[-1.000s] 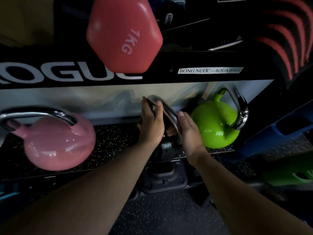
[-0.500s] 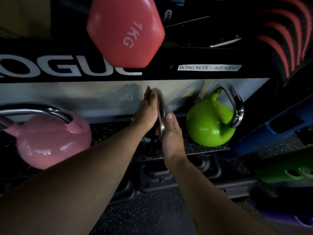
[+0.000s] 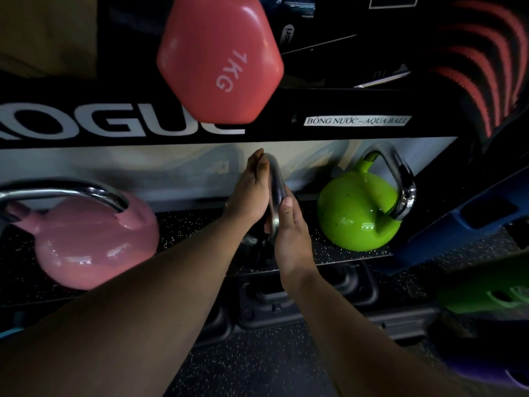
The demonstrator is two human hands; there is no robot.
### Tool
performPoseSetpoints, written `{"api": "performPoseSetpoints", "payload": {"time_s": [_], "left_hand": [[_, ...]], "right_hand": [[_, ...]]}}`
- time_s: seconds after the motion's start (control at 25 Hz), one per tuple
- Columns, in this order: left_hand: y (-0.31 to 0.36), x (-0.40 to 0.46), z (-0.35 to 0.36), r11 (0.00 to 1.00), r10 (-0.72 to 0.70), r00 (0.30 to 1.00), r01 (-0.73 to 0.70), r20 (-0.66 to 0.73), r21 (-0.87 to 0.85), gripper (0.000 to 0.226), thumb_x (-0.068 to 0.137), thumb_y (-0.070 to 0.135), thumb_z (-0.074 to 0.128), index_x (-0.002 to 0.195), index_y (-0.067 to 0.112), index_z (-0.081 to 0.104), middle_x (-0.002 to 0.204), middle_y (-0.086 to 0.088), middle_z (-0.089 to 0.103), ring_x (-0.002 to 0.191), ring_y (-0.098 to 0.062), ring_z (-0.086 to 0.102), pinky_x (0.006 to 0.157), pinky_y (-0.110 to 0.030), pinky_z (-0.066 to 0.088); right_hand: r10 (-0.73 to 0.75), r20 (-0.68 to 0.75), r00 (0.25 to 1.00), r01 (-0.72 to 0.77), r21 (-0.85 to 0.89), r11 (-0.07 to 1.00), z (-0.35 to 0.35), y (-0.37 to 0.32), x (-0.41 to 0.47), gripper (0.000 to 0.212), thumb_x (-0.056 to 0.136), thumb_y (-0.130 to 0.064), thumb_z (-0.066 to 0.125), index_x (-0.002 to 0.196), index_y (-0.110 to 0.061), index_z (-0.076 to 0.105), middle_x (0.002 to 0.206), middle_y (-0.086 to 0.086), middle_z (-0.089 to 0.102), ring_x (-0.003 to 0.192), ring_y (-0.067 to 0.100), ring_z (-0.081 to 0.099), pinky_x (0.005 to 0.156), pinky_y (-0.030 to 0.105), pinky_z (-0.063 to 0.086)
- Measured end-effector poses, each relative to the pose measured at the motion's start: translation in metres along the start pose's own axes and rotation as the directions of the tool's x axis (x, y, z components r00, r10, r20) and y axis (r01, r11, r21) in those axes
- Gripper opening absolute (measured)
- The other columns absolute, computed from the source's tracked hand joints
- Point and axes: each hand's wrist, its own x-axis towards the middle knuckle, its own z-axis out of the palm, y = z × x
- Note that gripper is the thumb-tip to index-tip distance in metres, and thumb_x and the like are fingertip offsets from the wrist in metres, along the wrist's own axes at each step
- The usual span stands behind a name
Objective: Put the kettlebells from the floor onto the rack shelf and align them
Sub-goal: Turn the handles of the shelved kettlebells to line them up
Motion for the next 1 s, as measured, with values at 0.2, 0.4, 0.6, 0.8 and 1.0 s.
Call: {"api": "performPoseSetpoints", "payload": {"time_s": [0.2, 0.4, 0.6, 0.8, 1.0], "left_hand": [[0.0, 0.001, 0.001, 1.0, -0.001, 1.0, 0.001, 0.008, -0.003, 0.052, 0.104, 0.043, 0.022, 0.151, 0.02, 0.026, 0.154, -0.005, 0.036, 0.139, -0.02, 0.036, 0.115, -0.034, 0.027], [0.004, -0.001, -0.006, 0.998, -0.059, 0.994, 0.058, 0.09, 0.016, 0.056, 0.101, 0.05, 0.022, 0.152, 0.027, 0.023, 0.156, -0.002, 0.034, 0.139, -0.021, 0.037, 0.103, -0.023, 0.025], [0.005, -0.03, -0.04, 0.913, 0.152, 0.988, -0.137, -0.011, 0.384, 0.041, 0.101, 0.043, 0.037, 0.136, 0.027, 0.052, 0.132, -0.001, 0.061, 0.12, -0.02, 0.056, 0.099, -0.032, 0.042], [-0.019, -0.079, -0.107, 0.656, 0.402, 0.91, -0.207, -0.104, 0.726, 0.024, 0.096, 0.025, 0.049, 0.103, 0.017, 0.07, 0.101, -0.002, 0.069, 0.097, -0.028, 0.058, 0.085, -0.044, 0.043], [-0.04, -0.104, -0.202, 0.674, 0.45, 0.824, -0.061, -0.344, 0.736, 0.021, 0.094, 0.033, 0.049, 0.09, 0.019, 0.064, 0.093, -0.002, 0.062, 0.093, -0.029, 0.054, 0.085, -0.042, 0.042]], "right_hand": [[-0.01, 0.009, 1.0, 0.011, -0.078, 0.997, -0.002, 0.002, 0.0, 0.042, 0.106, -0.043, 0.025, 0.144, -0.041, 0.044, 0.132, -0.002, 0.061, 0.102, -0.01, 0.057, 0.069, -0.002, 0.042], [-0.041, 0.025, 0.999, 0.044, -0.182, 0.982, -0.008, -0.001, -0.002, 0.042, 0.106, -0.046, 0.024, 0.144, -0.044, 0.041, 0.117, -0.005, 0.065, 0.085, -0.012, 0.06, 0.075, 0.012, 0.045], [-0.035, -0.044, 0.998, 0.02, -0.311, 0.95, -0.013, -0.013, -0.002, 0.041, 0.104, -0.036, 0.041, 0.145, -0.03, 0.045, 0.13, 0.005, 0.062, 0.121, 0.02, 0.055, 0.105, 0.041, 0.043], [-0.523, 0.088, 0.848, 0.384, -0.783, 0.489, 0.023, -0.037, -0.008, 0.056, 0.086, -0.016, 0.057, 0.141, -0.012, 0.046, 0.126, 0.02, 0.051, 0.115, 0.039, 0.044, 0.104, 0.047, 0.037], [-0.403, 0.297, 0.865, 0.471, -0.758, 0.452, 0.11, -0.034, -0.017, 0.057, 0.09, -0.028, 0.058, 0.144, -0.019, 0.042, 0.13, 0.014, 0.053, 0.122, 0.036, 0.045, 0.106, 0.05, 0.038]]}}
